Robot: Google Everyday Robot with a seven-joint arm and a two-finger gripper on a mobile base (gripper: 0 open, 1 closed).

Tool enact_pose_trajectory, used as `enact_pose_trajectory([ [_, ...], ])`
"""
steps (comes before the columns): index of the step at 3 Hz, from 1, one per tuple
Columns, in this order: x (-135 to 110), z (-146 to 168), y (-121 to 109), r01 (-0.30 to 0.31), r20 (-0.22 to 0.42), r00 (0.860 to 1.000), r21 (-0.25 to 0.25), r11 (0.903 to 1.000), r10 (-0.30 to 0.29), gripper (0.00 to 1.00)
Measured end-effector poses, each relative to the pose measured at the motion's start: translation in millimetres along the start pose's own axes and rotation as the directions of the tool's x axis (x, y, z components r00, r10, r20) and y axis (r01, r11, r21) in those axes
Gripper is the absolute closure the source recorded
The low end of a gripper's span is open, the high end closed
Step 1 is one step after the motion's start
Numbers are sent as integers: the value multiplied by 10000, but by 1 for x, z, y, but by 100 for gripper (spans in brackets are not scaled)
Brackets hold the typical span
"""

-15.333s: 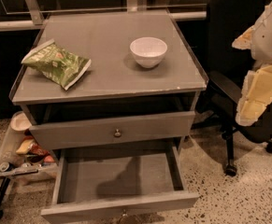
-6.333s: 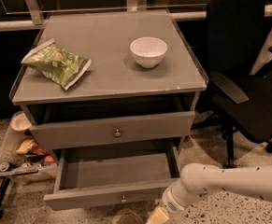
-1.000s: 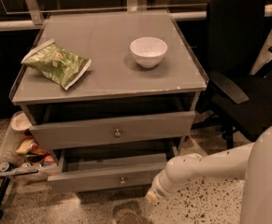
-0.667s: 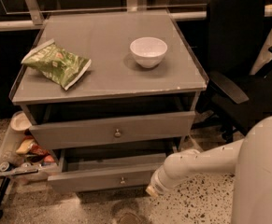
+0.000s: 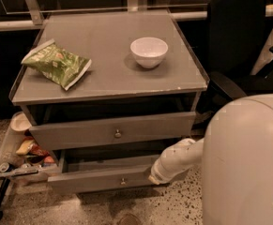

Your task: Close middle drawer

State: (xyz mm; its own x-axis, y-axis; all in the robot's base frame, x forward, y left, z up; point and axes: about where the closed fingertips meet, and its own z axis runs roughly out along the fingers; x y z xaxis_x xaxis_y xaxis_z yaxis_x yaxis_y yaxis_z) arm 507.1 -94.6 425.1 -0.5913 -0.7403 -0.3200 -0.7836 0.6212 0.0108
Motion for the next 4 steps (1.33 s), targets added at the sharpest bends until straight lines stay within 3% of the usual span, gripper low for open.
enact_pose_trajectory([
  [2, 6, 17, -26, -295, -381, 9988, 510, 9983, 314, 100],
  [4, 8, 17, -27, -312, -404, 9986, 520, 9982, 333, 58],
])
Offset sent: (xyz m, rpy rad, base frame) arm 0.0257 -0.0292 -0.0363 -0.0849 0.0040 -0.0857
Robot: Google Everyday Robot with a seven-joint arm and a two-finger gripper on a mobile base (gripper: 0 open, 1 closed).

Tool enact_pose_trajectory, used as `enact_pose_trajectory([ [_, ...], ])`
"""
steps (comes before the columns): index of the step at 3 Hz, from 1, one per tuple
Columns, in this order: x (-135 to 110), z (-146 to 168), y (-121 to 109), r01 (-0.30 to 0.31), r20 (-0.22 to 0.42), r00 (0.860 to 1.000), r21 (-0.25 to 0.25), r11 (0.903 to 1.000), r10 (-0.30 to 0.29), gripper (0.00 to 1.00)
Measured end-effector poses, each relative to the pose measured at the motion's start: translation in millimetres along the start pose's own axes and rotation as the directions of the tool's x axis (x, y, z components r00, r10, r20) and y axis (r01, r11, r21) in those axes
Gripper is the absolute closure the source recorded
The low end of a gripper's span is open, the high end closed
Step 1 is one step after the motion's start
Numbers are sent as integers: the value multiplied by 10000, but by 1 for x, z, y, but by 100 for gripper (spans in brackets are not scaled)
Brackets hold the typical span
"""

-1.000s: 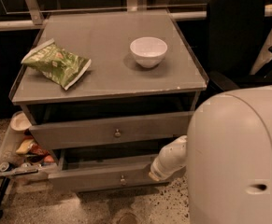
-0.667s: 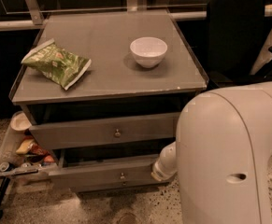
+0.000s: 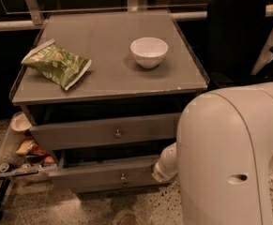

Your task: Close middle drawer

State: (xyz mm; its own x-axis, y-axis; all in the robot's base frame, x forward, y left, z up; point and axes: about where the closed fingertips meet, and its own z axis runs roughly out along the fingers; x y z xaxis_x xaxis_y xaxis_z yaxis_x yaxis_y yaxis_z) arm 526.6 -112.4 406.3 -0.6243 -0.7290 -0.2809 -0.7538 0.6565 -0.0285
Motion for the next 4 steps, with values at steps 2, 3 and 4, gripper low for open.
enact_pose_trajectory([
  [2, 0, 0, 0, 0, 0, 10000, 0, 10000, 0, 12],
  [3, 0, 0, 0, 1, -1, 10000, -1, 10000, -1, 0],
  [4, 0, 0, 0, 1, -1, 10000, -2, 10000, -1, 0],
])
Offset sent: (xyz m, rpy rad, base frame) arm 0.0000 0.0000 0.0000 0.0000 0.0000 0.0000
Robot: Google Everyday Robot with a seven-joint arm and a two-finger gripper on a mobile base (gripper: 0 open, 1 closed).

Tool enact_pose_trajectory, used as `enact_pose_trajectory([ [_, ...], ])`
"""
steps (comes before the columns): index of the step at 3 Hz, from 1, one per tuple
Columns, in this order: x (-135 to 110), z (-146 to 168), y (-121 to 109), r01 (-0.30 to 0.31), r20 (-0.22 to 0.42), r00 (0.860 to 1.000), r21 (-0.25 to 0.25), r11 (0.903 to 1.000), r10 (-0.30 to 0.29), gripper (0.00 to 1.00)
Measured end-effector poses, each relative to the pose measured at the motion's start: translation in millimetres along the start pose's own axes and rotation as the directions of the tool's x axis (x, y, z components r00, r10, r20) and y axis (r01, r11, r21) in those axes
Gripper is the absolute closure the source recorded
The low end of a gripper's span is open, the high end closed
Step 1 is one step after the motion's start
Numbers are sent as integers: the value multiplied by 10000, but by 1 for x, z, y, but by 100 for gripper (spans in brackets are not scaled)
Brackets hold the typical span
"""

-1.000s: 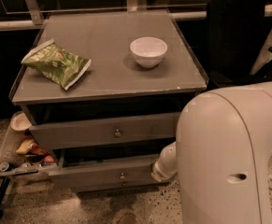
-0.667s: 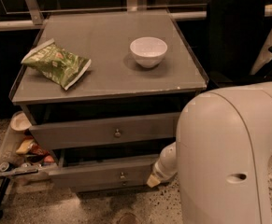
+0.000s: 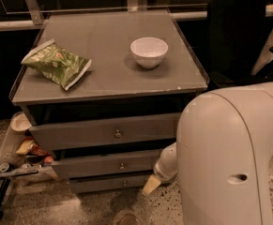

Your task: Close middle drawer

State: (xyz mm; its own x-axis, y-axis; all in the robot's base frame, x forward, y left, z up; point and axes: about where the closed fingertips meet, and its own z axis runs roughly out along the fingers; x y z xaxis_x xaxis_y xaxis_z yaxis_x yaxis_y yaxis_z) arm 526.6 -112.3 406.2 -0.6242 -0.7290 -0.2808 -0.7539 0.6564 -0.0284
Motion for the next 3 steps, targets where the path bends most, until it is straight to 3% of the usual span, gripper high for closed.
enact_pose_trajectory([
  [1, 0, 0, 0, 0, 0, 10000, 0, 10000, 0, 19],
  [3, 0, 0, 0, 1, 0, 10000, 0, 10000, -1, 65],
])
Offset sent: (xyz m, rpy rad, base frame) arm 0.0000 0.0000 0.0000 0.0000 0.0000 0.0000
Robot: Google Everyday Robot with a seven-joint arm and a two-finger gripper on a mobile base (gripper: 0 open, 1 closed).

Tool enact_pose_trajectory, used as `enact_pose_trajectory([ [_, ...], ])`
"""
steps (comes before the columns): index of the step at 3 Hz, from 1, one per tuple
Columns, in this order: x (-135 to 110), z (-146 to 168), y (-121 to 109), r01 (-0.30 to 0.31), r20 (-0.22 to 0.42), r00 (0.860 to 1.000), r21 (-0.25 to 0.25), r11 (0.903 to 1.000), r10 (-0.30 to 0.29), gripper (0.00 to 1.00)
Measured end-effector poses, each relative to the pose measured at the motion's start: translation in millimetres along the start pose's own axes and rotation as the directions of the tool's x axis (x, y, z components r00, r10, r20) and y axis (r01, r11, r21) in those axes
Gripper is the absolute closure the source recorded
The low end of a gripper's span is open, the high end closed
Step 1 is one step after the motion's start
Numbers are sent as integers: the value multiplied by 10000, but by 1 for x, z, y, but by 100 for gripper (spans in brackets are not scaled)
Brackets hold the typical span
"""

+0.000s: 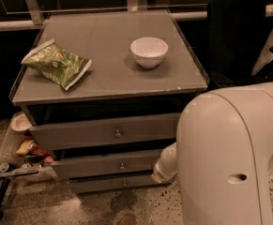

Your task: Close middle drawer

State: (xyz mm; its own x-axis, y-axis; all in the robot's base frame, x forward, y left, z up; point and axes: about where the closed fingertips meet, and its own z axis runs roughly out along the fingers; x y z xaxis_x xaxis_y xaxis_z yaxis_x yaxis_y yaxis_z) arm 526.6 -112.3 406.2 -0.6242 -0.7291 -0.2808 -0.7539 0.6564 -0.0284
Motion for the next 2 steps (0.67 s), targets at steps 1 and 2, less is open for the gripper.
enact_pose_trajectory([
  [1, -1, 0, 0, 8, 3, 10000, 6, 10000, -8, 88],
  [2, -17, 0, -7, 82, 122, 9999, 178, 9998, -84, 100],
])
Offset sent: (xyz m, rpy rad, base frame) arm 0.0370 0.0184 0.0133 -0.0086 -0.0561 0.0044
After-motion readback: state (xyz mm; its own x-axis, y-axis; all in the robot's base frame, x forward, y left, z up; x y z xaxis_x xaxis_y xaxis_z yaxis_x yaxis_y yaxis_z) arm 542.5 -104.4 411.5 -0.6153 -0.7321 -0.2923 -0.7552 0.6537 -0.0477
